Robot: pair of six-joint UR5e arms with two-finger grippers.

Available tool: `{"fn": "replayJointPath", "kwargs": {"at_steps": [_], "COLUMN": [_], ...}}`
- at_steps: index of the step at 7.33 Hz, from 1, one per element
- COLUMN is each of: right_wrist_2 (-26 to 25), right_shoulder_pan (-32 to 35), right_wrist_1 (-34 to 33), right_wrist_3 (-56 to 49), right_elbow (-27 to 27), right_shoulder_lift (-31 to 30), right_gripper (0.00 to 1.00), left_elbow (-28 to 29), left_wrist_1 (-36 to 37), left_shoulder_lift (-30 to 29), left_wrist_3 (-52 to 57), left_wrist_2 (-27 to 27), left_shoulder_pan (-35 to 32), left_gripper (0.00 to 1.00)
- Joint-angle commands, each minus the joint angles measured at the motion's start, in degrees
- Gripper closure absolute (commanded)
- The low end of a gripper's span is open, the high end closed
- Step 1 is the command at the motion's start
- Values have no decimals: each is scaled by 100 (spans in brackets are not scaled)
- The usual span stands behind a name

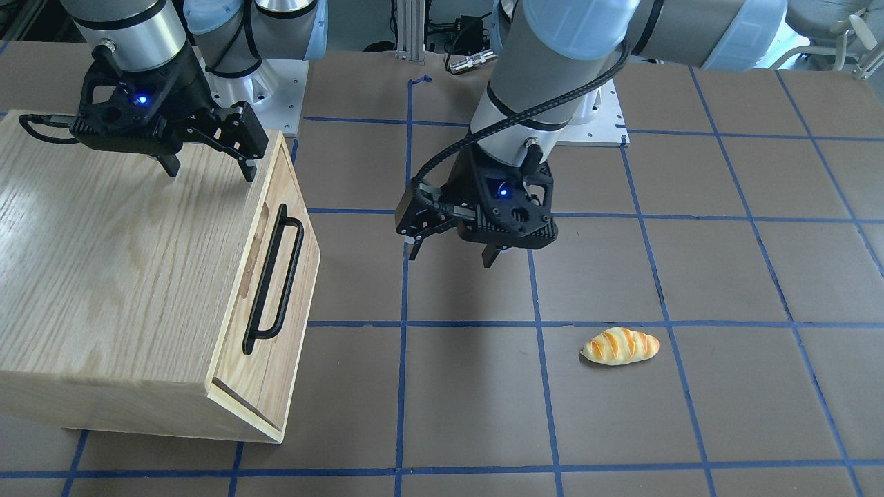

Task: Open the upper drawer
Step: 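Move the left gripper across toward the black drawer handle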

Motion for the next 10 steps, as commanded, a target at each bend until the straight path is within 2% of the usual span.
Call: {"fn": "replayJointPath", "kwargs": {"at_steps": [1,4,8,9,10], "right_wrist_2": [-6,-6,-6,3,3], "right_shoulder_pan": [0,0,0,0,0], "right_wrist_1": [0,-9,0,0,0], "right_wrist_3": [0,0,0,0,0], "right_elbow": [0,0,0,0,0], "right_shoulder_lift": [0,0,0,0,0], "right_gripper": [0,0,0,0,0], "left_elbow": [271,457,466,466,466], "left_wrist_1": [145,565,567,575,575], "left_shoulder_lift": [-319,-741,-935,-961,-962], "left_wrist_3": [-244,-543,-825,-833,-825], "left_wrist_2": [-38,-65,-91,-430,-451], "left_shoulder_pan": [-372,-706,-961,-996,-1023], "left_gripper": [0,0,0,0,0]}}
